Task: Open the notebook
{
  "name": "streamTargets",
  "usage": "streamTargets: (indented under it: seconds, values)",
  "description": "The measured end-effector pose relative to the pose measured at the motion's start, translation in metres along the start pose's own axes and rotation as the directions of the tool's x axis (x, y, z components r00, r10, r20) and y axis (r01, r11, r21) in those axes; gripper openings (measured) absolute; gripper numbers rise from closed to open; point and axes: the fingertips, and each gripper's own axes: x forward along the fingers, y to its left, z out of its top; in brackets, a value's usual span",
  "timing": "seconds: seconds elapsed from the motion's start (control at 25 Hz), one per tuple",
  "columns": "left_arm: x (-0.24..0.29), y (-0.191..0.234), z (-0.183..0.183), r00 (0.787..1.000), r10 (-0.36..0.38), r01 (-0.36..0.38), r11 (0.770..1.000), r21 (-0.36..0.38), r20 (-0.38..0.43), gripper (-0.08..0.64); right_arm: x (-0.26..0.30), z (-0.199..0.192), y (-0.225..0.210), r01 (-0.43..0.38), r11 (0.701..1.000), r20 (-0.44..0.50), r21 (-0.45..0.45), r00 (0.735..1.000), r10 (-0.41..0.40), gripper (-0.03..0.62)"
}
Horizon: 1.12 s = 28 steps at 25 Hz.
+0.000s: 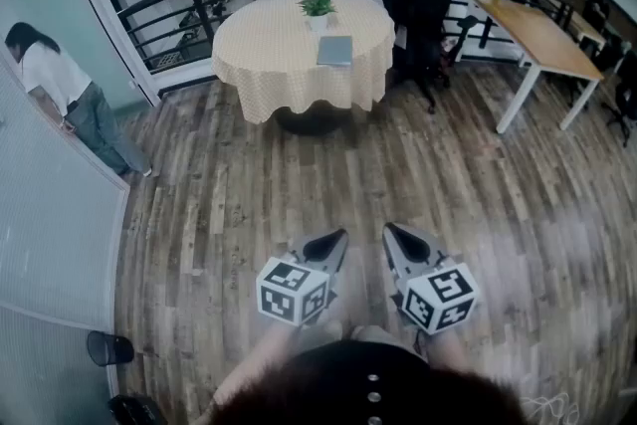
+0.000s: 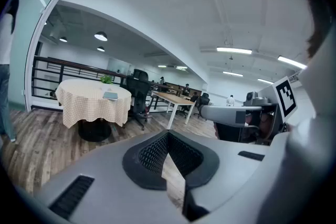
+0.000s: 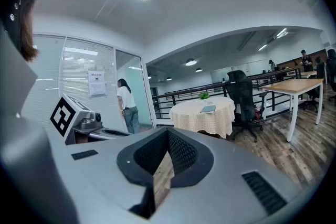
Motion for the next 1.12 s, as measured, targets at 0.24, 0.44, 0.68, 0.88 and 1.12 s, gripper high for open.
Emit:
streamTargets:
  seconds: [0.24,0.44,0.68,0.88,1.12]
  values:
    - [0.002,-0.001,0.004,1.0,-0.015,0.015,1.0,0.018,-0.006,0.011,0.006,0.004,-0.001,0.02,1.0,-0.005,-0.002,1.0,-0.02,0.011]
    - [0.001,-0.004,0.008,1.0,-0.024,0.024,0.999,0.048,-0.007,0.011,0.006,0.008,0.001,0.012,1.0,0.012,0.012,1.0,-0.012,0.011]
    - [0.002,0.007,0.016,0.999,-0.034,0.034,0.998,0.047,0.011,0.011,0.021,0.007,0.008,-0.035,0.996,0.03,0.083,0.999,0.032,0.011]
    - [0.01,0.022,0.014,0.999,-0.033,0.035,0.995,0.091,-0.018,0.011,0.031,0.007,0.01,-0.021,0.996,0.014,0.084,1.0,0.019,0.011]
    - [0.006,0.045,0.011,1.0,-0.027,0.028,0.997,0.074,-0.014,0.011,0.052,0.002,0.022,0.023,0.996,0.003,0.081,1.0,-0.023,0.011]
